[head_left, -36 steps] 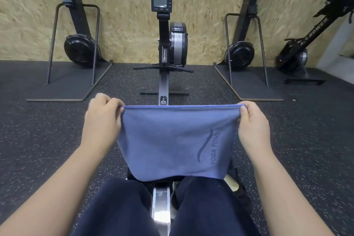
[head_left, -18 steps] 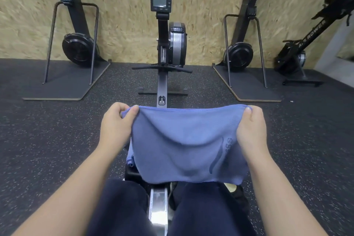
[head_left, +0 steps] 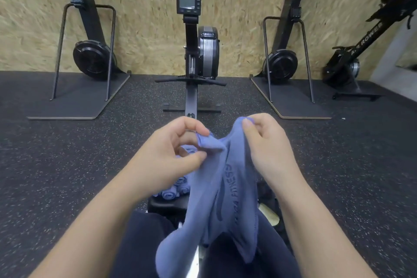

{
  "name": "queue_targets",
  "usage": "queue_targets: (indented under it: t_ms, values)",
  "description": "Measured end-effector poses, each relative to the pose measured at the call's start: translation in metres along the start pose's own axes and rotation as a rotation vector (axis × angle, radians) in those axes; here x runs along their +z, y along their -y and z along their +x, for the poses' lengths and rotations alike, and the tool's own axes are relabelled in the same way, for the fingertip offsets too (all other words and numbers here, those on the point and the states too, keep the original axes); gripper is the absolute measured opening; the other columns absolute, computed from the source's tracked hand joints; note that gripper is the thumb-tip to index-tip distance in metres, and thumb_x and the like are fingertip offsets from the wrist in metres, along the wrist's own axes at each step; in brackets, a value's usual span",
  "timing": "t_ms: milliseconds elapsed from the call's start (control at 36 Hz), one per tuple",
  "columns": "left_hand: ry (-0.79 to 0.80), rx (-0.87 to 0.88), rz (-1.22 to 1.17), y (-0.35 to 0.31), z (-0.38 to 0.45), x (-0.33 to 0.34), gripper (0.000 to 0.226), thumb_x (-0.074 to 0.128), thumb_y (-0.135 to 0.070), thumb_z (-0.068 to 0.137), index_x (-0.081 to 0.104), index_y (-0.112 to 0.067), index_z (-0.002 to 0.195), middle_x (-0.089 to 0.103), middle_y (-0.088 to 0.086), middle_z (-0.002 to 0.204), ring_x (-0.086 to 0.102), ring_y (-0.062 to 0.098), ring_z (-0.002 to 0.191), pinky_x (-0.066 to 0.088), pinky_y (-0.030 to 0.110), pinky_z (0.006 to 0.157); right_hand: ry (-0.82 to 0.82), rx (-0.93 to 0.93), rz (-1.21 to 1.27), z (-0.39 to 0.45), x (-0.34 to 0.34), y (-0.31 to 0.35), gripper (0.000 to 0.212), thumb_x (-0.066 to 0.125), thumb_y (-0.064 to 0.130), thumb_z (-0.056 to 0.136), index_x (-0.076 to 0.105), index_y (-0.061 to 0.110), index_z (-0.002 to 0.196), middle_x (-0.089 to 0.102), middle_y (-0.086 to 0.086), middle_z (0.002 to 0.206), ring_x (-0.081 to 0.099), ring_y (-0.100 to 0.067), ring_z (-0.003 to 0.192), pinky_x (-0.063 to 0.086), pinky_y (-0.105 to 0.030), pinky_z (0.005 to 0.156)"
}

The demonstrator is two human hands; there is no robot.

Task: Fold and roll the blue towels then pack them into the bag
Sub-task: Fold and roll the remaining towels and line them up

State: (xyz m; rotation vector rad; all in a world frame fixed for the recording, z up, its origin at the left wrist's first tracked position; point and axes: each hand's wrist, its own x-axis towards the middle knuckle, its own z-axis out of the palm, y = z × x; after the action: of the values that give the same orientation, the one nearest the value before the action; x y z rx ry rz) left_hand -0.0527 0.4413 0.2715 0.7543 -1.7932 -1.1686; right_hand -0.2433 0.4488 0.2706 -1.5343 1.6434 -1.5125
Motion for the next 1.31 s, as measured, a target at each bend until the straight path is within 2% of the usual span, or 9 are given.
queue_targets:
  t_ms: [139,194,278,417,639,833,1111,1222,1306]
  values:
    - [-0.067,0.067,0.16,-0.014,-0.005,0.01,0.018,0.065,-0.041,0.073,0.062,-0.033,0.09,0.073,-0.006,0.074,0.061,0.039,0.07,0.05,0.052,0.074,0.168,0.029,0.106,-0.008,-0.002,0.015,0.012,0.059,0.013,0.091,0.062,0.019,0.081,0.069,0.001,0.074,0.058,-0.006,0.065,0.046,-0.022,0.065]
    - [-0.11,0.112,0.248,-0.016,-0.005,0.012,0.016,0.065,-0.042,0.073,0.062,-0.035,0.087,0.069,-0.01,0.066,0.061,0.027,0.066,0.053,0.041,0.07,0.259,0.044,0.193,-0.012,-0.002,0.02,0.012,0.06,0.007,0.09,0.063,0.014,0.08,0.069,-0.003,0.069,0.061,-0.009,0.062,0.05,-0.026,0.063]
    - [-0.178,0.239,0.454,-0.015,-0.005,0.011,0.019,0.062,-0.049,0.073,0.063,-0.034,0.085,0.056,-0.013,0.07,0.048,0.002,0.059,0.036,0.012,0.059,0.374,0.048,0.295,-0.018,-0.001,0.026,0.009,0.061,0.004,0.091,0.064,0.009,0.084,0.072,-0.01,0.073,0.064,-0.013,0.064,0.05,-0.023,0.061]
    - [-0.223,0.297,0.591,-0.017,-0.004,0.008,0.014,0.061,-0.046,0.076,0.063,-0.032,0.075,0.055,-0.016,0.084,0.05,-0.008,0.073,0.033,0.005,0.065,0.468,0.018,0.296,-0.023,-0.003,0.029,0.007,0.059,0.008,0.093,0.066,0.009,0.093,0.075,-0.007,0.084,0.068,-0.01,0.075,0.05,-0.017,0.067]
    - [-0.234,0.174,0.65,-0.023,-0.005,0.005,0.019,0.072,-0.039,0.071,0.054,-0.041,0.065,0.058,-0.032,0.07,0.051,-0.008,0.064,0.034,0.007,0.06,0.537,-0.055,0.107,-0.027,-0.005,0.034,0.023,0.051,0.007,0.096,0.067,0.023,0.095,0.075,0.008,0.088,0.067,-0.002,0.081,0.048,-0.017,0.072]
    - [-0.23,0.041,0.55,-0.022,-0.004,0.002,0.019,0.078,-0.033,0.069,0.06,-0.028,0.064,0.056,-0.015,0.057,0.045,0.001,0.051,0.03,0.019,0.051,0.498,-0.14,-0.095,-0.03,-0.004,0.04,0.021,0.052,0.017,0.096,0.068,0.031,0.096,0.073,0.013,0.085,0.066,-0.022,0.082,0.051,-0.043,0.078]
    - [-0.197,-0.015,0.509,-0.026,-0.003,-0.004,0.023,0.079,-0.028,0.069,0.058,-0.026,0.062,0.054,-0.015,0.05,0.041,0.002,0.047,0.032,0.023,0.051,0.475,-0.216,-0.162,-0.032,-0.003,0.045,0.019,0.053,0.017,0.093,0.069,0.029,0.095,0.07,0.014,0.074,0.051,-0.001,0.051,0.034,-0.015,0.052]
    - [-0.221,-0.009,0.542,-0.023,-0.004,-0.006,0.024,0.079,-0.025,0.067,0.057,-0.026,0.059,0.054,-0.017,0.05,0.042,0.003,0.047,0.032,0.017,0.048,0.518,-0.168,-0.054,-0.031,0.001,0.043,0.009,0.065,0.019,0.088,0.068,0.025,0.094,0.074,0.013,0.089,0.066,0.006,0.079,0.053,-0.019,0.076]
    - [-0.249,0.01,0.548,-0.019,-0.004,-0.004,0.027,0.08,-0.039,0.067,0.058,-0.025,0.062,0.057,-0.019,0.055,0.043,0.005,0.046,0.034,0.018,0.045,0.517,-0.187,-0.049,-0.026,0.002,0.037,0.009,0.066,0.019,0.089,0.069,0.023,0.097,0.074,0.011,0.091,0.067,0.005,0.087,0.052,-0.022,0.082]
